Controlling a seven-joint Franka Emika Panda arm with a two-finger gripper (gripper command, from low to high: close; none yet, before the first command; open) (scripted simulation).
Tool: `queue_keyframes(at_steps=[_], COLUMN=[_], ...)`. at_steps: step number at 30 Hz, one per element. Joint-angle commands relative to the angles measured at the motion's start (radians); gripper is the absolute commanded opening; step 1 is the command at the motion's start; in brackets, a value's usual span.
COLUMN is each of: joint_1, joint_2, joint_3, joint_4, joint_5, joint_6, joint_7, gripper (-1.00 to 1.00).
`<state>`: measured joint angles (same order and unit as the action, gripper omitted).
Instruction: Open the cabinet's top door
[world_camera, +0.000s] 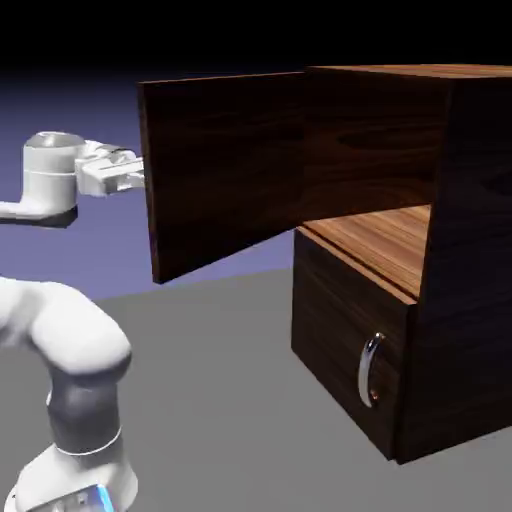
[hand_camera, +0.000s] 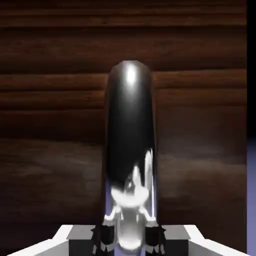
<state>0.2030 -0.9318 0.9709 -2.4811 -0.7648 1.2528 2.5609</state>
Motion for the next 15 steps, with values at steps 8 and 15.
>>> queue_keyframes(at_steps=[8, 15], joint_1=[-0.290, -0.544], joint_2=[0.092, 0.089], joint_3=[0.240, 0.418], joint_4=[0.257, 0.463], joint_5=[0.097, 0.158], joint_6=[-0.189, -0.315], joint_7=[0.024, 0.004], gripper=[-1.00, -1.00])
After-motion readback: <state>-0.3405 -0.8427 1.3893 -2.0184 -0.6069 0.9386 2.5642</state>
